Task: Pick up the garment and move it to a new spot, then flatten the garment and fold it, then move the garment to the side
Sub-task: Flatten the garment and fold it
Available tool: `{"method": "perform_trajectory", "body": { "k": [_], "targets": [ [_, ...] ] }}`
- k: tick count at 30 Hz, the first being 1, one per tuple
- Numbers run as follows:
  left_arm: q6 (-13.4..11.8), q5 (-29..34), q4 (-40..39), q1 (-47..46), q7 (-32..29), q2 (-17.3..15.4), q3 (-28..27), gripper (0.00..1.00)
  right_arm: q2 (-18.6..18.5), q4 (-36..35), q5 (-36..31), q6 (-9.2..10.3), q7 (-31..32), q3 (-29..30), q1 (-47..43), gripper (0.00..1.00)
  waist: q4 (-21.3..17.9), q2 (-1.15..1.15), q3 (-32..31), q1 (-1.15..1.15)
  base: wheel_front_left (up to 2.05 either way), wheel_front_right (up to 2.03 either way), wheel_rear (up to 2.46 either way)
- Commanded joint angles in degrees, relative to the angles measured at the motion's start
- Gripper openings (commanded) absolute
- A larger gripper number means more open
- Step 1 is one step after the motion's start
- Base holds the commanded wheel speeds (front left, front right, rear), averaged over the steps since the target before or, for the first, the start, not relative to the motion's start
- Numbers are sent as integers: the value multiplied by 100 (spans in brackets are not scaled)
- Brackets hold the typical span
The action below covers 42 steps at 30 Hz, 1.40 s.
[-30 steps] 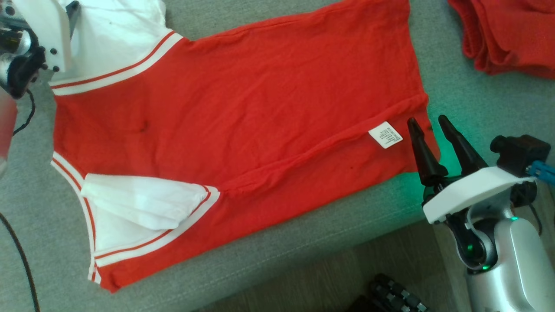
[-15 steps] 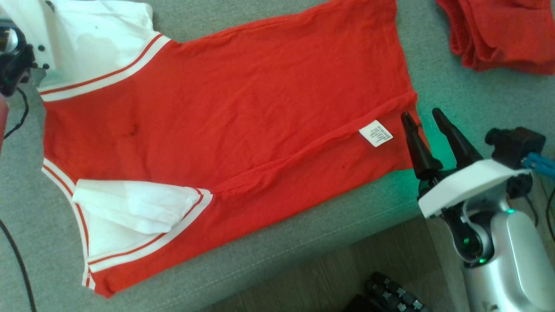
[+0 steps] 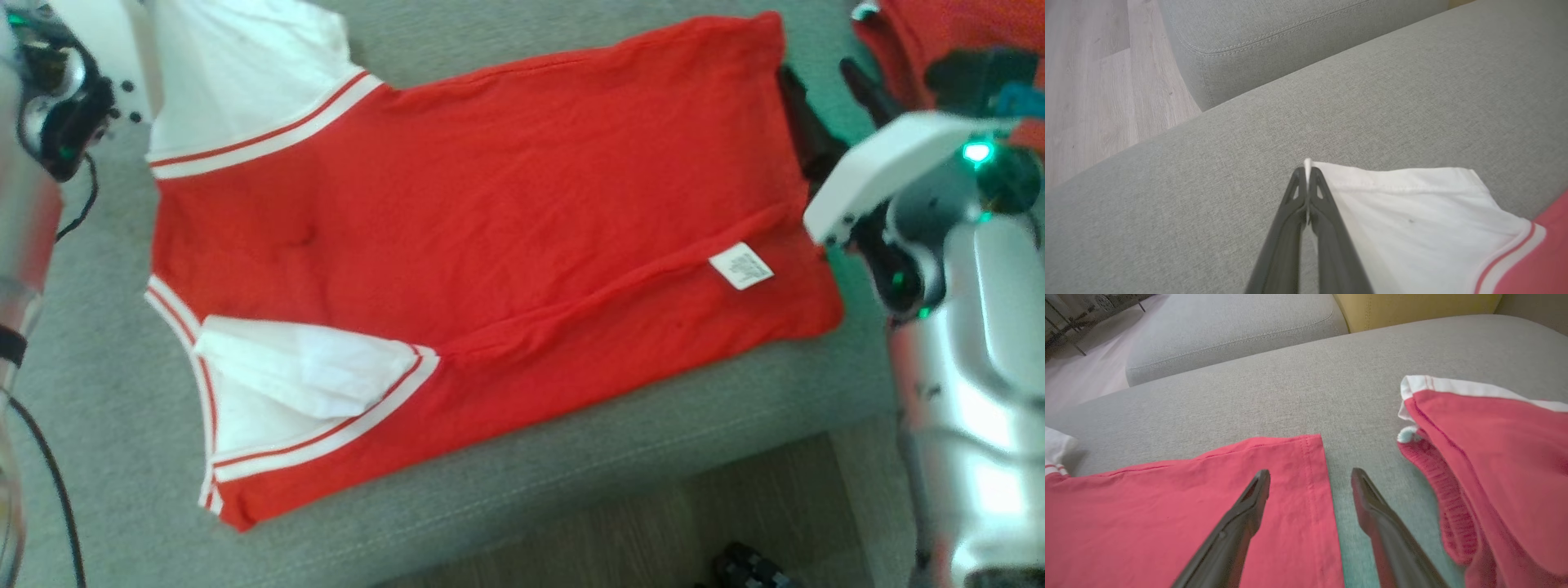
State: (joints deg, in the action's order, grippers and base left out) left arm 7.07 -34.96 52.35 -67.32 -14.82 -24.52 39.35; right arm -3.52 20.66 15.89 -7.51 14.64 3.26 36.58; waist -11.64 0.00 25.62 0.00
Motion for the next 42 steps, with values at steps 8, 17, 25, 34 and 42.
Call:
{"method": "perform_trajectory", "body": {
  "k": [8, 17, 25, 34, 42],
  "targets": [
    [33, -69, -467, -466, 19, -165, 88, 0, -43, 1241, -111, 2, 29, 181, 1162, 100, 351, 0, 97, 0, 0, 0, 0],
    [39, -139, -685, -530, -37, -261, 241, 0, -47, 2225, 97, 2, -16, 146, 1792, 85, 416, 0, 187, 0, 0, 0, 0],
    [40, -179, -718, -538, -3, -358, 305, 0, -149, 2554, 247, 2, -220, -125, 2041, 0, 424, 0, 153, 0, 0, 0, 0],
    [-164, 84, -846, -834, 1148, -448, 186, 0, -317, 2681, 443, 2, -730, -208, 2377, 0, 407, 0, 131, 0, 0, 0, 0],
    [-126, -1, -772, -823, 2111, -284, 94, 0, -409, 2783, 603, 2, -1218, -165, 2495, 0, 505, 0, 36, 0, 0, 0, 0]
  ]
}}
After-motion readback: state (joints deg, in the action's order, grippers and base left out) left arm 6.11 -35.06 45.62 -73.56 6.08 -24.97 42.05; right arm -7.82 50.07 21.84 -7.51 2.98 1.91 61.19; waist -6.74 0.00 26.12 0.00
